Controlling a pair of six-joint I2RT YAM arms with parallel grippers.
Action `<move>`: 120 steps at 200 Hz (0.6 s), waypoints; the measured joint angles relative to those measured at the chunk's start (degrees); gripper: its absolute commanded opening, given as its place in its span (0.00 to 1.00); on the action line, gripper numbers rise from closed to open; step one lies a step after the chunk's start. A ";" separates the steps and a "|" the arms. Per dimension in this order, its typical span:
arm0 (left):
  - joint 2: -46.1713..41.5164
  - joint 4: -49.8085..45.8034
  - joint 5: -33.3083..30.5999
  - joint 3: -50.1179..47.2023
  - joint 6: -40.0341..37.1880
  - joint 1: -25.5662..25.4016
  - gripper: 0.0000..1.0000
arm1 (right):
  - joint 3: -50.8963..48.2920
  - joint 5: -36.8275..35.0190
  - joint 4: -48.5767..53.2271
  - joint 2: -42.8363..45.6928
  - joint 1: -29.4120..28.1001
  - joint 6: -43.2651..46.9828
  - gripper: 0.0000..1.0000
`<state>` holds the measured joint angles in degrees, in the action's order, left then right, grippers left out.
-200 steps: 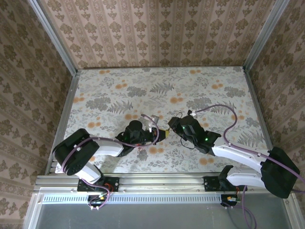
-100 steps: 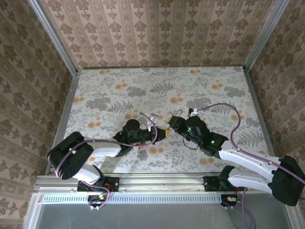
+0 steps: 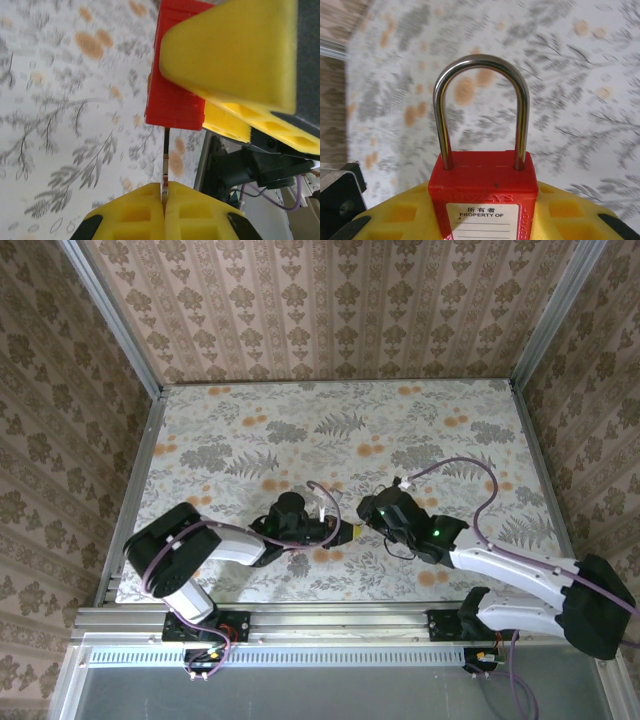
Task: Unlock with the key
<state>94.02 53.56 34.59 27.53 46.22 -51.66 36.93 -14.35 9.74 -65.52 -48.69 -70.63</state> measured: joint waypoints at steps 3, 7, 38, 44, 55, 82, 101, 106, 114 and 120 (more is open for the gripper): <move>0.55 -0.02 -0.09 0.00 0.15 -0.22 0.00 | -0.22 0.04 0.22 -0.50 -0.09 -0.31 0.00; 1.36 -0.04 -0.17 0.00 0.52 -0.55 0.00 | -0.48 0.13 0.37 -1.05 -0.17 -0.57 0.00; 6.49 0.26 -1.01 0.31 2.99 -2.82 0.02 | -2.62 1.07 1.03 -4.33 -0.72 -3.08 0.00; 7.39 0.50 -1.16 0.50 3.48 -3.15 0.04 | -2.82 1.16 1.11 -4.81 -0.72 -3.32 0.00; 8.98 0.90 -1.40 0.96 4.11 -3.67 0.18 | -3.02 1.29 1.25 -5.97 -0.72 -3.56 0.00; 11.78 2.47 -3.52 1.97 5.68 -3.78 0.32 | -3.69 4.13 0.83 -7.63 -1.46 -5.14 0.00; 12.44 3.15 -3.72 1.97 6.47 -3.82 0.35 | -4.04 4.61 0.44 -7.80 -1.07 -6.10 0.00; 12.44 3.28 -3.69 1.97 6.75 -3.82 0.36 | -4.04 4.76 0.33 -7.76 -0.96 -6.21 0.00; 12.44 3.39 -3.72 1.97 7.13 -3.80 0.36 | -4.04 5.18 0.17 -7.76 -0.68 -6.32 0.00; 12.44 3.43 -3.72 1.97 7.41 -3.80 0.36 | -4.04 5.44 0.11 -7.78 -0.50 -6.32 0.00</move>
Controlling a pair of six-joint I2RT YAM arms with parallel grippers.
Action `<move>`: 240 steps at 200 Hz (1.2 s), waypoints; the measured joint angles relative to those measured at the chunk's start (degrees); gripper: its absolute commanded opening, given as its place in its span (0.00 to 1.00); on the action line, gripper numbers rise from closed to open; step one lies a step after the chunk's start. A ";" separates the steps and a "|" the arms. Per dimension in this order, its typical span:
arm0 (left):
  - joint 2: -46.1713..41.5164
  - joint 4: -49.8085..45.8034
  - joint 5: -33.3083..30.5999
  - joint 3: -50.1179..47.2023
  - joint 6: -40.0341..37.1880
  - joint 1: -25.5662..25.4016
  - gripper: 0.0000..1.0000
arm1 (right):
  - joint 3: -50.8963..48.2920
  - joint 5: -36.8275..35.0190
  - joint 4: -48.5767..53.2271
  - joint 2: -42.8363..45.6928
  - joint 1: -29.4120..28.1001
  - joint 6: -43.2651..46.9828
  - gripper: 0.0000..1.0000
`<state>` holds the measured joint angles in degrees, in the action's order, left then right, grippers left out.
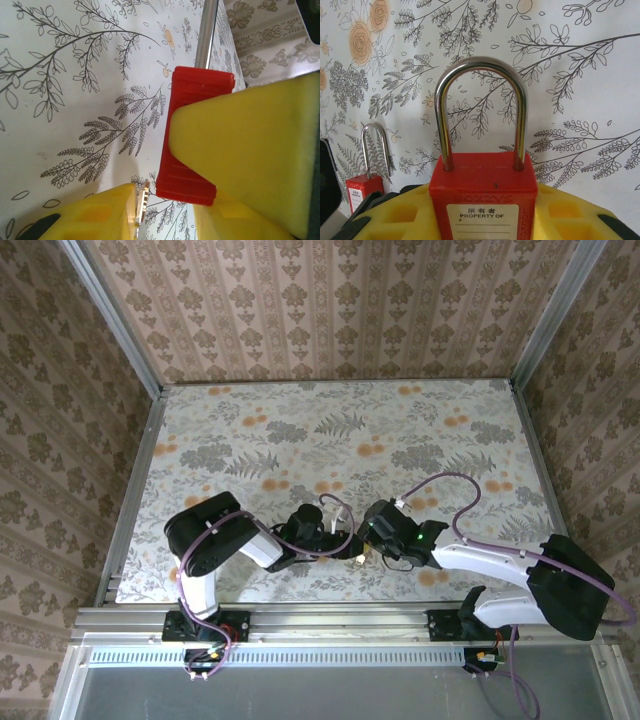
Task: Unlock with the key
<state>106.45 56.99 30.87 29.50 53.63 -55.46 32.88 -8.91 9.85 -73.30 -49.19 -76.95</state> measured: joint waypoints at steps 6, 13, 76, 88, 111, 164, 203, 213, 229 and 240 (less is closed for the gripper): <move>0.00 0.04 -0.02 0.00 0.26 0.00 0.36 | -0.02 0.31 -0.17 0.00 0.20 0.00 0.00; 0.00 0.07 0.00 0.00 0.55 0.04 0.37 | -0.15 0.52 -0.44 0.00 0.39 0.00 0.00; -1.03 -0.24 0.46 0.00 1.86 0.63 0.50 | -0.33 3.89 -0.66 1.64 2.69 1.01 0.00; -2.03 -1.60 -0.17 0.00 0.70 0.74 0.51 | -0.13 4.33 -0.42 2.23 2.97 1.84 0.00; -4.33 -4.44 -1.36 -0.07 -1.09 0.87 0.54 | 0.09 5.88 -0.22 2.95 3.98 3.32 0.00; -13.11 -12.87 -5.07 1.99 -5.27 2.62 0.61 | -0.42 11.30 7.37 4.22 11.34 9.44 0.00; -22.67 -15.63 -8.24 7.41 -8.57 3.78 0.61 | -1.55 13.33 16.94 2.21 12.55 14.32 0.00; -24.92 -17.92 -8.70 8.09 -9.81 3.76 0.61 | -1.11 13.42 17.64 1.55 12.59 14.99 0.00; -28.65 -22.60 -9.57 8.33 -12.11 3.63 0.62 | -0.44 13.27 18.27 0.76 12.57 15.54 0.01; -31.36 -26.86 -10.32 8.41 -13.81 3.48 0.62 | 0.15 13.00 18.93 0.09 12.57 15.56 0.04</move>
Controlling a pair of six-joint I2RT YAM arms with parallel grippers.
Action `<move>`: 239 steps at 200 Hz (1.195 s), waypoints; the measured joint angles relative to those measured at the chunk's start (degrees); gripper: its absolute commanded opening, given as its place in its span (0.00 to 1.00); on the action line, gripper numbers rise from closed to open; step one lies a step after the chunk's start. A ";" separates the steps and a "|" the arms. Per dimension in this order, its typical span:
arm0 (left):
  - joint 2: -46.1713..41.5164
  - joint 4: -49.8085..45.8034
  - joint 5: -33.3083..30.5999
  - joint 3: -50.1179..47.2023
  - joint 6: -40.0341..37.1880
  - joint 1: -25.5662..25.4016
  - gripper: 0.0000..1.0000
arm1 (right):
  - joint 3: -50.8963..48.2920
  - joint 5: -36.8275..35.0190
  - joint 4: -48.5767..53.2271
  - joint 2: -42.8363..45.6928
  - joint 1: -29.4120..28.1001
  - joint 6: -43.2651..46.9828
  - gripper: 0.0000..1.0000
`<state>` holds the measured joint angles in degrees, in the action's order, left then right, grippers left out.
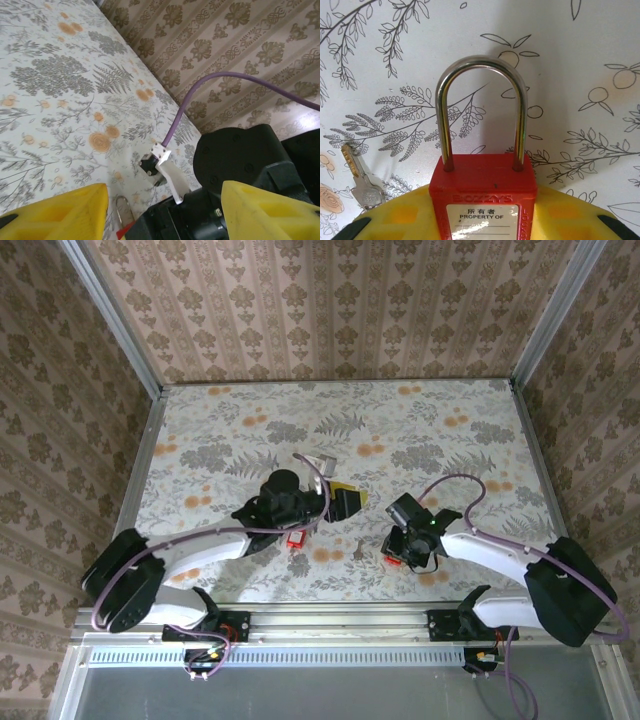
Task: Unlock with the key
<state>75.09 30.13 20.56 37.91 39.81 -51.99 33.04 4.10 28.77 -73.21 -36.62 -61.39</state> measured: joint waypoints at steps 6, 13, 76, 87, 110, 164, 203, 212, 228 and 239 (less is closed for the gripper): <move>-1.33 -2.10 -0.44 0.04 -0.87 -0.02 0.62 | 0.39 -0.37 0.48 -0.44 0.00 0.00 0.05; -3.02 -5.07 -0.96 0.13 -1.84 -0.04 0.62 | 0.96 -0.92 1.20 -1.01 0.02 0.00 0.09; -16.63 -25.18 -5.07 1.25 -7.85 0.35 0.74 | 6.19 -6.51 8.46 -5.31 -0.72 2.43 0.58; -18.99 -27.41 -5.40 1.16 -8.26 0.90 0.76 | 7.34 -7.08 9.64 -4.96 -1.70 2.89 0.61; -24.26 -32.24 -6.23 0.68 -8.66 2.34 0.78 | 10.64 -8.00 11.67 -1.90 -5.14 2.93 0.64; -35.80 -41.00 -7.78 -3.80 -8.81 4.83 0.78 | 18.99 -7.06 10.27 -3.89 -13.07 4.52 0.46; -39.15 -45.11 -8.48 -5.40 -8.85 4.85 0.78 | 24.04 -7.15 9.62 -14.69 -16.83 12.09 0.36; -39.93 -45.57 -8.68 -5.68 -8.87 4.85 0.78 | 24.04 -7.13 9.62 -15.37 -17.77 14.32 0.36; -41.16 -46.29 -9.05 -6.16 -9.03 5.01 0.78 | 23.80 -7.13 9.55 -15.47 -18.97 18.51 0.36; -41.55 -46.66 -9.14 -6.45 -9.03 5.22 0.78 | 23.71 -7.06 9.42 -15.61 -19.39 21.38 0.36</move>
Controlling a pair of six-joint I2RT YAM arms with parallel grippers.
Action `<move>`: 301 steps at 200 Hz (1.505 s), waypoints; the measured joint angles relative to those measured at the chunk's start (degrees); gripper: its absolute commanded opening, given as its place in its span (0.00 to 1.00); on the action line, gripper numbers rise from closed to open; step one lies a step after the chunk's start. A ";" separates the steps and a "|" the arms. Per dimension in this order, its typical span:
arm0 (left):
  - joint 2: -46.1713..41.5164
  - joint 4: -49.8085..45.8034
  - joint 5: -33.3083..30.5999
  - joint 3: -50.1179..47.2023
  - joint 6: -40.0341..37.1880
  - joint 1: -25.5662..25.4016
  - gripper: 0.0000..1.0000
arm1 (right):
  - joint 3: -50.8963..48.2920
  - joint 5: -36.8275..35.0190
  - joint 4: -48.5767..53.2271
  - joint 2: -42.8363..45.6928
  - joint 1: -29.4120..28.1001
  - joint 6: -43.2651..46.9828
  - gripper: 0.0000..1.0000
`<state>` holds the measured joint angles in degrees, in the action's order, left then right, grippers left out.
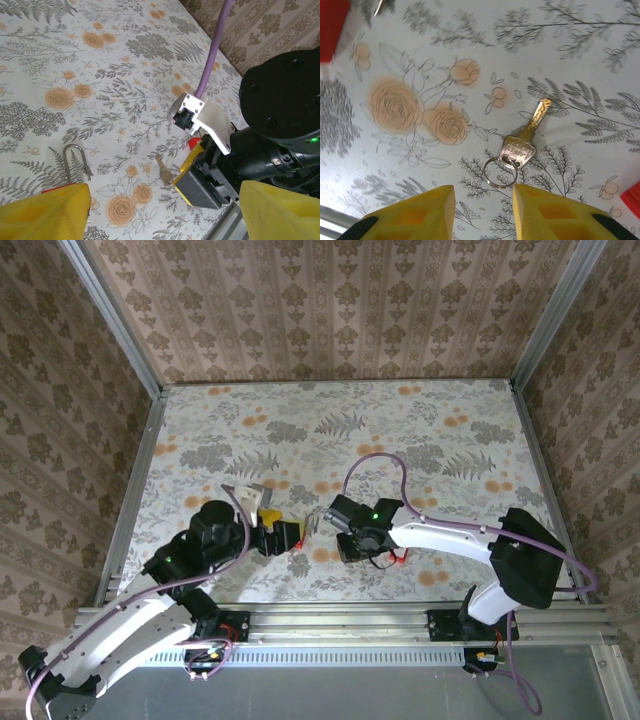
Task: Unlock with the key
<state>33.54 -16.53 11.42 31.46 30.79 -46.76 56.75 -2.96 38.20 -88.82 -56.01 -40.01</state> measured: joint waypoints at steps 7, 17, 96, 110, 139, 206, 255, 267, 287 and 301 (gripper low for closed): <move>-0.09 -0.24 -0.17 -0.07 0.00 0.04 0.78 | 0.00 0.02 -0.17 -0.26 -0.02 1.62 0.36; -0.17 -0.28 -0.35 -0.15 0.00 0.15 0.78 | 0.00 0.15 -0.50 -0.90 -0.02 3.78 0.37; -0.28 -0.66 -1.01 -1.68 0.04 0.37 0.78 | 0.55 0.63 -0.66 -7.89 -0.90 13.11 0.36; -0.28 -0.66 -0.98 -1.79 0.04 0.37 0.78 | 0.87 0.59 -0.63 -8.59 -0.90 13.31 0.33; -0.28 -0.63 -0.98 -1.95 0.04 0.76 0.78 | 1.66 0.50 -0.33 -9.75 -0.90 13.09 0.27; -0.28 -0.66 -0.96 -2.64 0.04 1.70 0.78 | 3.65 -0.28 -0.13 -10.97 -0.81 7.63 0.12; -0.31 -0.63 -0.83 -2.99 0.04 1.86 0.78 | 4.31 4.83 -4.87 -11.61 3.17 -5.20 0.12; -0.31 -0.63 -0.74 -2.99 0.07 1.86 0.78 | 4.31 5.46 -6.25 -11.58 4.02 -7.50 0.14; -0.31 -0.59 -0.74 -3.02 0.07 1.86 0.78 | 4.31 6.71 -7.98 -10.75 5.07 -10.88 0.24; -0.33 -0.17 -0.66 -3.32 0.07 1.86 0.78 | 4.31 6.78 -7.85 -9.03 5.55 -11.80 0.28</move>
<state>33.21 -16.71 10.76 28.14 30.85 -44.91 61.06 3.81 30.35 -97.84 -50.46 -51.81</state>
